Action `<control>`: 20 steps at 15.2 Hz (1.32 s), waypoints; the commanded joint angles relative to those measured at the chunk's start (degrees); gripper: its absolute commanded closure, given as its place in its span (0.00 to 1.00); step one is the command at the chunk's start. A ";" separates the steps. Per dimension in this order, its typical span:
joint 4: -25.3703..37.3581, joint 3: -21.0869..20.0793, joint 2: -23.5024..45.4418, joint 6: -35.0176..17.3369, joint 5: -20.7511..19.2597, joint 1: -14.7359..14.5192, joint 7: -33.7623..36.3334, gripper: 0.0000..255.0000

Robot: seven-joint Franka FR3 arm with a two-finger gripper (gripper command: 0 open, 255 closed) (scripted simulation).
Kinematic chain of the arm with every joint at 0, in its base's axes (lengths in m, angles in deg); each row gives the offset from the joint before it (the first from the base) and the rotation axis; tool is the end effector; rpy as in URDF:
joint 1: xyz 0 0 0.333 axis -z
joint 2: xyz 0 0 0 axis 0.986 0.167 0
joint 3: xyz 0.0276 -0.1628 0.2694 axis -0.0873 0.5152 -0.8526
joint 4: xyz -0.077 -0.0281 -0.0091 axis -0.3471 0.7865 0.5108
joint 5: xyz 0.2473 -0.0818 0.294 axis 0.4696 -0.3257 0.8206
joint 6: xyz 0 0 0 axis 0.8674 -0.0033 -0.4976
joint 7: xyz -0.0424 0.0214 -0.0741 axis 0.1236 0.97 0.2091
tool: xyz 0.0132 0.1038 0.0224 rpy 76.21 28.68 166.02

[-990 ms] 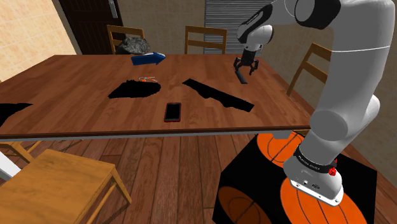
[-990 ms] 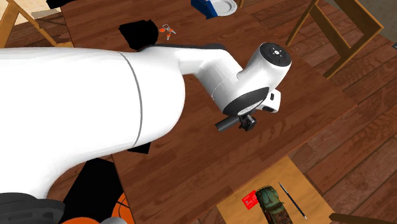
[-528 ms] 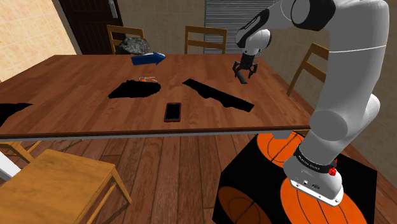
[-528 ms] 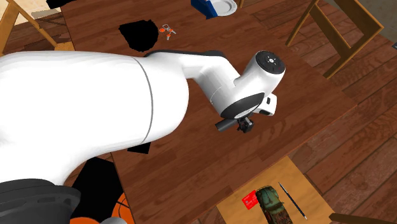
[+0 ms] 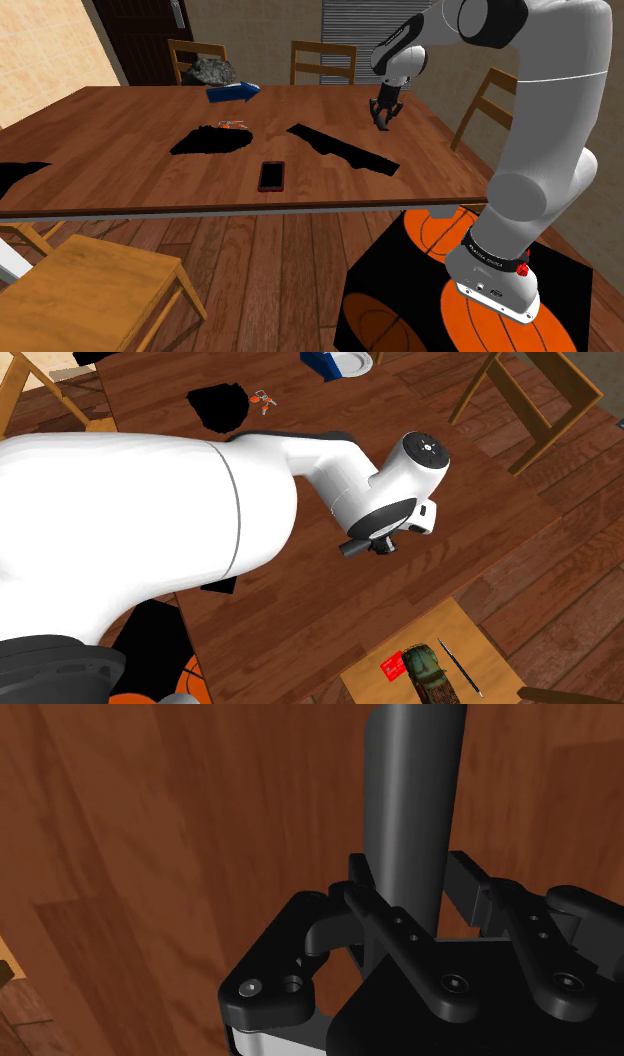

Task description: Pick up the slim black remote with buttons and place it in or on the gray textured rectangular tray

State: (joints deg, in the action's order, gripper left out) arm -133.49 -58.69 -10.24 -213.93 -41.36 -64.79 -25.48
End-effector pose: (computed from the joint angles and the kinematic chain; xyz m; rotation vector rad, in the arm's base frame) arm 0.5243 -0.3409 0.3165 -2.8076 1.2295 -0.0430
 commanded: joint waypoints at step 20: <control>4.00 1.07 -5.12 8.87 -2.97 -0.81 2.51 1.00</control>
State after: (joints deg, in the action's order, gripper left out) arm -129.64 -57.71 -14.75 -205.77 -44.04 -65.49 -23.23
